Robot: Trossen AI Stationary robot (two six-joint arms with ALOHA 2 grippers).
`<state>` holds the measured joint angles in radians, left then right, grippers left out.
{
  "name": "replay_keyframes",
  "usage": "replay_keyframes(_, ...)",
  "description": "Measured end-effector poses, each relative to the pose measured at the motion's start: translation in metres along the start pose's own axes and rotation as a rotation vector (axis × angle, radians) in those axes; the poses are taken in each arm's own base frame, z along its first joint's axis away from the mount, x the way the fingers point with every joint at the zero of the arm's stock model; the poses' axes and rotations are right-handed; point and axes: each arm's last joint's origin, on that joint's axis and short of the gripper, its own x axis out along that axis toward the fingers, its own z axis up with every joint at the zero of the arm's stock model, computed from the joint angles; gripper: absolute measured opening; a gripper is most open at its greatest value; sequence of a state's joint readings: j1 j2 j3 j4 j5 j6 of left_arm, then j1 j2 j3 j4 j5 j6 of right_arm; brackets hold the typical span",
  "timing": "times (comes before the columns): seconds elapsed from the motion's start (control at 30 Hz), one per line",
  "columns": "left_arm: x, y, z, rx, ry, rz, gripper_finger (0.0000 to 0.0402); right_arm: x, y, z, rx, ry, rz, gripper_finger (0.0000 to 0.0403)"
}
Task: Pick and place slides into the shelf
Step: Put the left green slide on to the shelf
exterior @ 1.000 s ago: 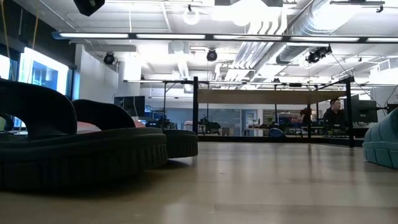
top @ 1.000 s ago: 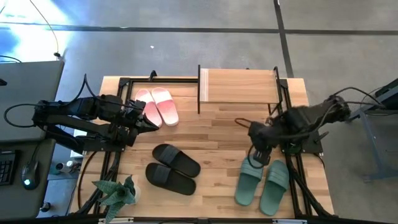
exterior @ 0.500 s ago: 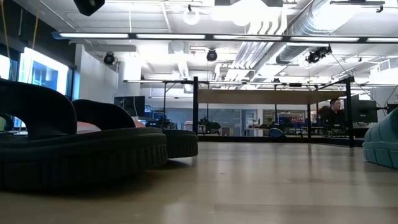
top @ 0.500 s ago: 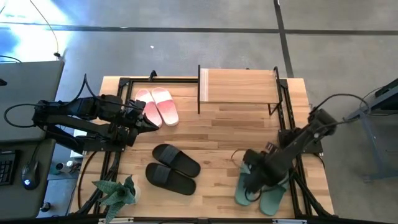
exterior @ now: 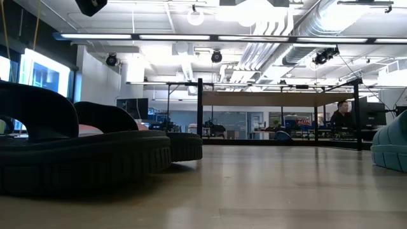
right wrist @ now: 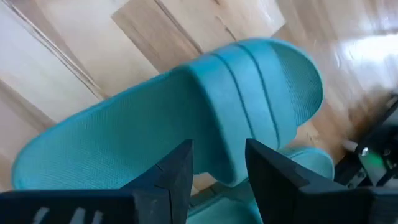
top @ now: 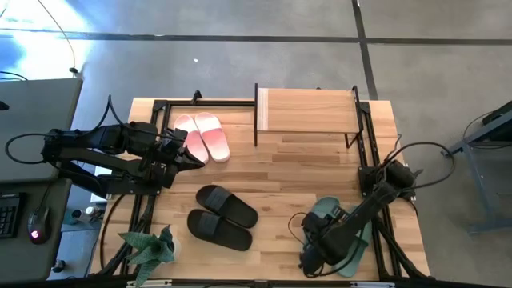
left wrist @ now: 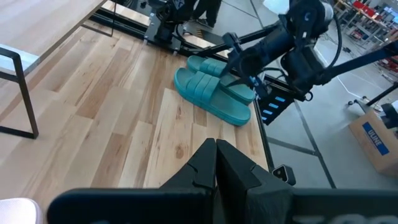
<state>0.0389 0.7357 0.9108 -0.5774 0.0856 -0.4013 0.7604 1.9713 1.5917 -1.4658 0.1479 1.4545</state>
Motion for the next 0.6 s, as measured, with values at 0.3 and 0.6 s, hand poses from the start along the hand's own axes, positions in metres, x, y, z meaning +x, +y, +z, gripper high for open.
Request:
replay_keyframes(0.3, 0.000, 0.000, 0.000, 0.000, 0.000, 0.000, 0.0001, 0.002, 0.000, -0.017, 0.066, -0.021, -0.058, 0.0138)
replay_keyframes(0.6, 0.000, 0.000, 0.000, 0.000, 0.000, 0.000, 0.0001, 0.002, -0.002, -0.019, 0.092, -0.024, -0.072, 0.0138)
